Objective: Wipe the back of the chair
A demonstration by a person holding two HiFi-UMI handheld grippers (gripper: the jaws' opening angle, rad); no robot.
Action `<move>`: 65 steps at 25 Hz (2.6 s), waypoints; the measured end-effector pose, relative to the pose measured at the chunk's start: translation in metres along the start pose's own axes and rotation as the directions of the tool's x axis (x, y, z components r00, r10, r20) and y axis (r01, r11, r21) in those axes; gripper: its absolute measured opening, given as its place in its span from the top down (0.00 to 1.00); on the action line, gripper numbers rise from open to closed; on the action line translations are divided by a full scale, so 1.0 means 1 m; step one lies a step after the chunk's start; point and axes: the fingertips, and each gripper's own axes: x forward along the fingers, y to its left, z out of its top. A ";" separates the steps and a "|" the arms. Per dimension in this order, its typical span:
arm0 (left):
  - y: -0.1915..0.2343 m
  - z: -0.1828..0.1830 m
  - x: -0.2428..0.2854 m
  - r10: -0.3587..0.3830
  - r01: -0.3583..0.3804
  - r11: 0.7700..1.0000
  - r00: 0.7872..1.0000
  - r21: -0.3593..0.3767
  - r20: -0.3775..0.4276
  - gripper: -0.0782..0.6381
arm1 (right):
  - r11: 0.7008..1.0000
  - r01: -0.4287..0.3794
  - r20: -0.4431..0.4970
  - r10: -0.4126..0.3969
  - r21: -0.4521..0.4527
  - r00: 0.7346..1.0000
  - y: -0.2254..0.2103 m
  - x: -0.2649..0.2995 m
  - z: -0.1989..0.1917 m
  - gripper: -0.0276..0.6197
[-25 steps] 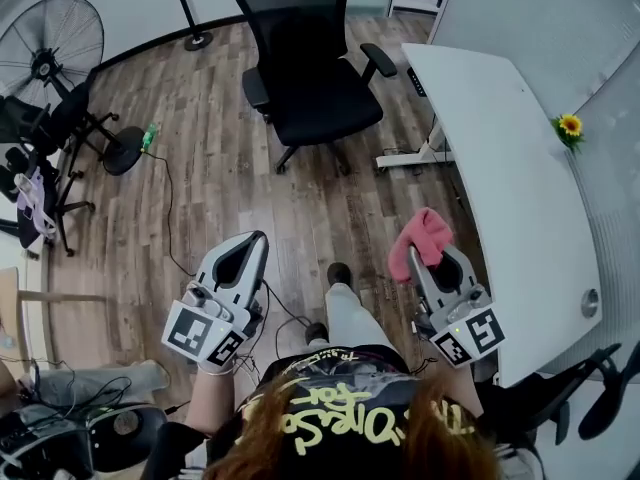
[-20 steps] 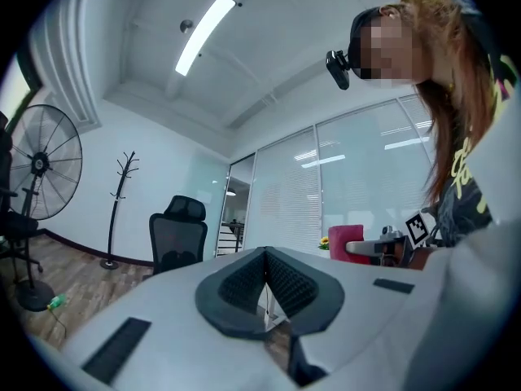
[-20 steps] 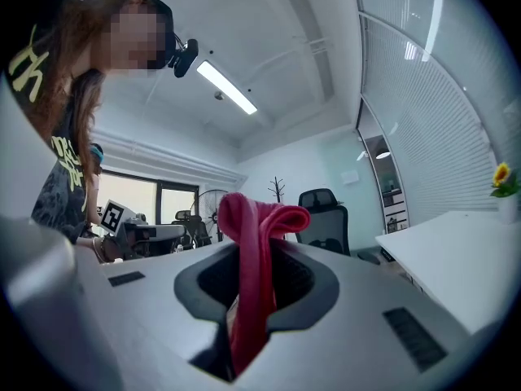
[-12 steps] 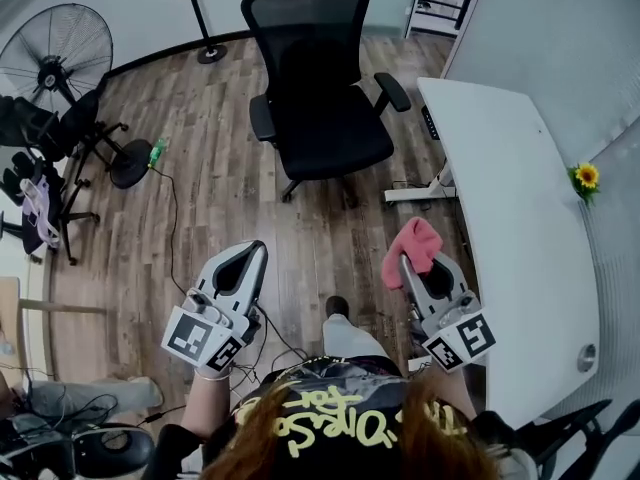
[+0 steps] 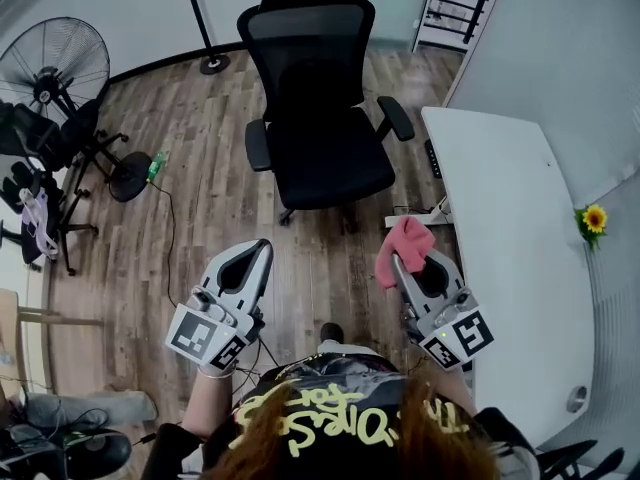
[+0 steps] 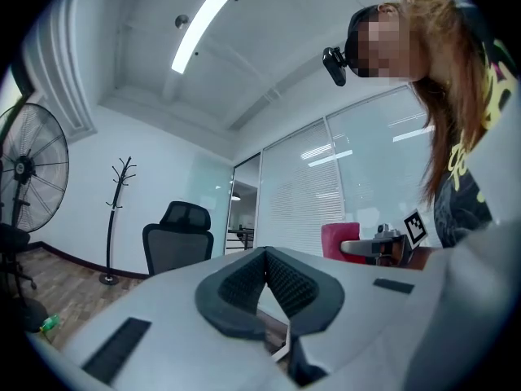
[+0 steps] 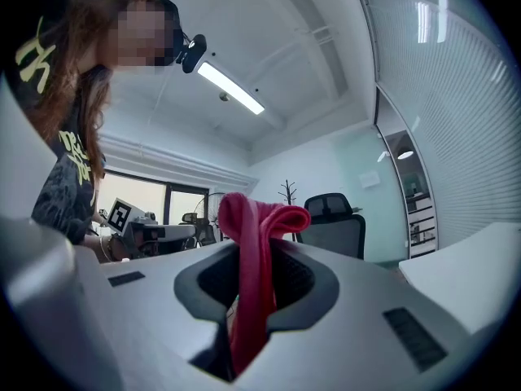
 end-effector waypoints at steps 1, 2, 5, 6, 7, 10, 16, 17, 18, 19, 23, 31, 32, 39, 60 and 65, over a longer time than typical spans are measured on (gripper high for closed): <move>0.004 -0.001 0.005 0.008 -0.008 1.000 1.000 -0.002 0.002 0.90 | 1.000 -0.003 -0.005 0.003 -0.004 1.000 -0.006 0.003 -0.002 0.84; 0.007 -0.001 0.010 0.018 -0.018 1.000 1.000 -0.004 0.005 0.90 | 1.000 -0.007 -0.010 0.007 -0.005 1.000 -0.013 0.007 -0.004 0.84; 0.013 -0.003 0.027 0.037 -0.037 0.999 0.999 -0.005 0.015 0.90 | 1.000 -0.022 -0.019 0.022 0.004 1.000 -0.029 0.014 -0.010 0.84; 0.013 -0.004 0.032 0.040 -0.040 0.999 0.999 -0.004 0.016 0.90 | 1.000 -0.026 -0.019 0.027 0.007 0.999 -0.033 0.016 -0.011 0.84; 0.013 -0.006 0.036 0.043 -0.043 0.999 0.999 -0.003 0.016 0.90 | 0.999 -0.031 -0.020 0.031 0.010 0.999 -0.036 0.018 -0.012 0.84; 0.011 -0.013 0.044 0.041 -0.041 0.999 0.999 -0.007 0.000 0.90 | 0.999 -0.049 -0.028 0.049 0.004 0.998 -0.044 0.026 -0.015 0.84; 0.031 -0.026 0.041 0.080 -0.081 0.996 0.996 -0.024 -0.043 0.90 | 0.996 -0.079 -0.035 0.078 -0.036 0.996 -0.048 0.046 -0.015 0.84; 0.035 -0.024 0.041 0.089 -0.090 0.995 0.995 -0.034 -0.040 0.90 | 0.996 -0.082 -0.034 0.081 -0.031 0.996 -0.048 0.049 -0.014 0.84; 0.038 -0.022 0.042 0.093 -0.095 0.995 0.995 -0.039 -0.035 0.90 | 0.996 -0.084 -0.033 0.083 -0.024 0.996 -0.048 0.050 -0.013 0.84; 0.040 -0.020 0.044 0.095 -0.096 0.995 0.995 -0.039 -0.030 0.90 | 0.996 -0.086 -0.032 0.086 -0.019 0.996 -0.048 0.051 -0.013 0.84; 0.038 -0.016 0.058 0.084 -0.084 0.996 0.996 -0.017 -0.014 0.90 | 0.997 -0.081 -0.033 0.081 0.006 0.996 -0.058 0.054 -0.016 0.84; 0.033 -0.021 0.049 0.107 -0.107 0.994 0.994 -0.023 -0.018 0.90 | 0.997 -0.071 -0.029 0.071 0.007 0.997 -0.054 0.039 -0.015 0.84; 0.036 -0.022 0.051 0.113 -0.114 0.993 0.993 -0.026 -0.018 0.90 | 0.997 -0.070 -0.033 0.070 0.017 0.997 -0.057 0.041 -0.017 0.84; 0.064 -0.048 0.052 0.160 -0.165 0.983 0.985 -0.082 -0.070 0.90 | 0.994 -0.094 -0.072 0.099 0.062 0.993 -0.064 0.064 -0.040 0.84; 0.237 -0.059 0.182 0.059 -0.061 0.998 0.995 -0.025 -0.085 0.90 | 0.999 -0.033 -0.075 0.034 0.014 0.997 -0.140 0.249 -0.050 0.84; 0.290 -0.039 0.215 0.031 -0.031 0.999 0.997 -0.008 -0.074 0.90 | 0.999 -0.030 -0.071 0.031 0.015 0.997 -0.154 0.311 -0.042 0.84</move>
